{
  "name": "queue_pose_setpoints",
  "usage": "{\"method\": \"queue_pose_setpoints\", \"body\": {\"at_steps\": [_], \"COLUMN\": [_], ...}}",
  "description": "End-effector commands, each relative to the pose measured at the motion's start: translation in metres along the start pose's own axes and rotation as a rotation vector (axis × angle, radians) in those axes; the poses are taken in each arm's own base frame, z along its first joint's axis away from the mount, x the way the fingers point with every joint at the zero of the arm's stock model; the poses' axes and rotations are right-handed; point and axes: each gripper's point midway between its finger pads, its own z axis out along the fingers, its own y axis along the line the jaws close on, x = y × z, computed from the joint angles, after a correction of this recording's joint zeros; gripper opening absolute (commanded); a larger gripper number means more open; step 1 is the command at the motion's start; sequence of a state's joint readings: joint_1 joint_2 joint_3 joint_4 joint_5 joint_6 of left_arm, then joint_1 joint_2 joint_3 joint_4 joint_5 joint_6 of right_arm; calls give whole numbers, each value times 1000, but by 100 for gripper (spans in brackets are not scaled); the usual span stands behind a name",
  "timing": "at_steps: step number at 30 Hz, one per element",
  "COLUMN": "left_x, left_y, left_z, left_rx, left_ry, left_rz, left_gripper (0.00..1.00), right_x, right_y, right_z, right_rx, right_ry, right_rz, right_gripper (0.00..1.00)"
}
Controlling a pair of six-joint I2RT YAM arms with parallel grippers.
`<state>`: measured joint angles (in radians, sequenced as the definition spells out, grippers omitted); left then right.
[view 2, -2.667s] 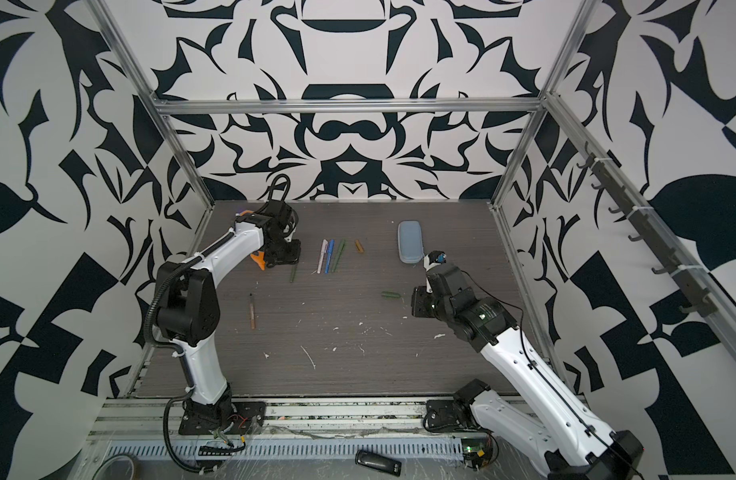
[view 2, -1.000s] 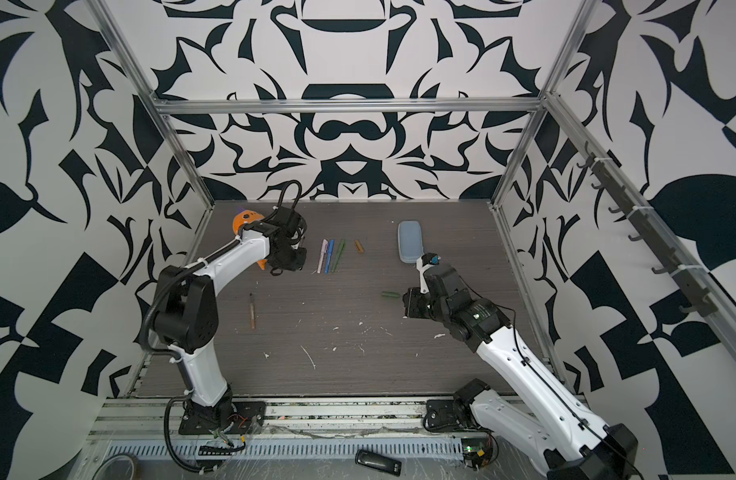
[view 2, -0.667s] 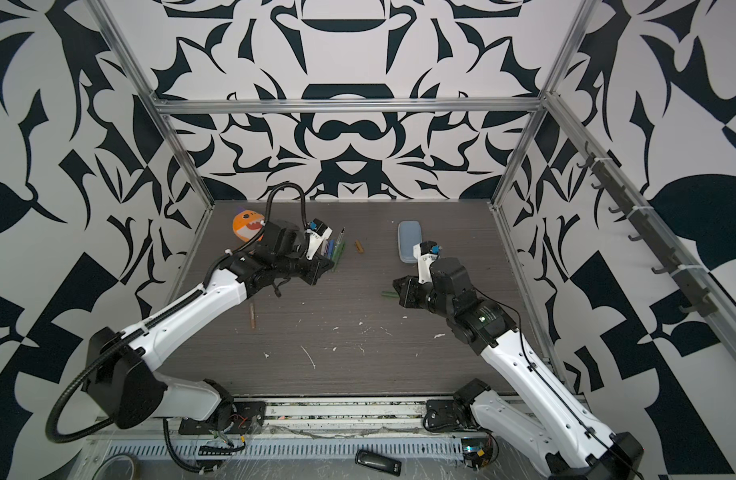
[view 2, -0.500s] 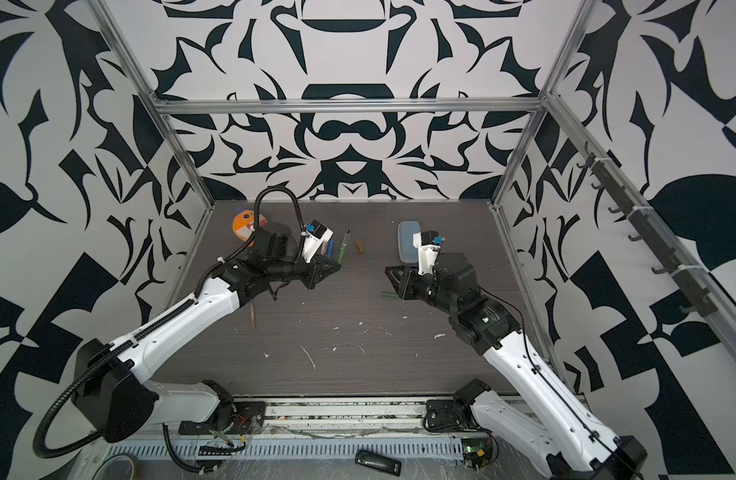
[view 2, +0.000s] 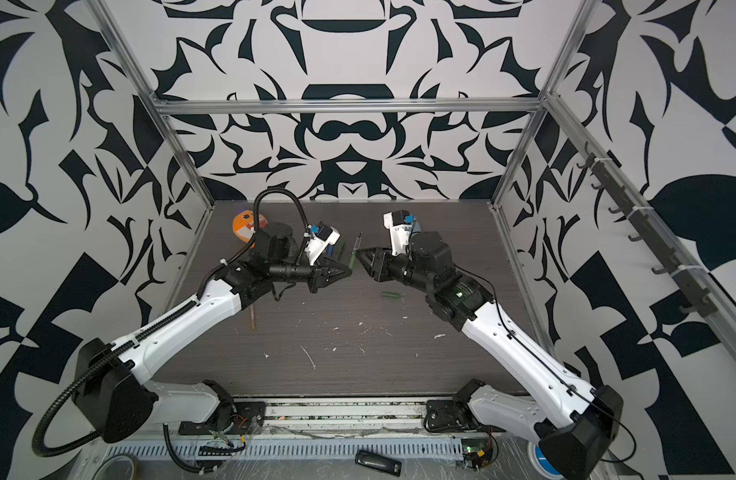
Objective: Insert the pens into the pen caps
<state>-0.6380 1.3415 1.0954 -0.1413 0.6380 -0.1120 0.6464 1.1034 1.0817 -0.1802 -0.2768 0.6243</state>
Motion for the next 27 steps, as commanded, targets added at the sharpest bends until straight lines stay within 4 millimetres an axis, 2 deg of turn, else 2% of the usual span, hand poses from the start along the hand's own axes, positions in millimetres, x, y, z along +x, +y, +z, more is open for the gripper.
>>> {"method": "queue_pose_setpoints", "body": {"at_steps": [1, 11, 15, 24, 27], "left_x": [-5, -6, -6, -6, -5], "left_y": [-15, -18, -19, -20, -19], "left_z": [-4, -5, -6, -6, -6], "left_rx": [59, 62, 69, 70, 67], "left_ry": [-19, -24, -28, -28, -24], "left_rz": [14, 14, 18, 25, 22], "left_gripper": [0, 0, 0, 0, 0], "right_x": [-27, -33, -34, -30, -29], "right_y": [27, 22, 12, 12, 14], "right_z": [-3, 0, -2, 16, 19], "right_rx": [-54, 1, 58, 45, 29], "right_ry": [-90, -122, -137, -93, -90], "right_rz": [-66, -59, -56, -41, -28], "right_gripper": [37, 33, 32, 30, 24]}}
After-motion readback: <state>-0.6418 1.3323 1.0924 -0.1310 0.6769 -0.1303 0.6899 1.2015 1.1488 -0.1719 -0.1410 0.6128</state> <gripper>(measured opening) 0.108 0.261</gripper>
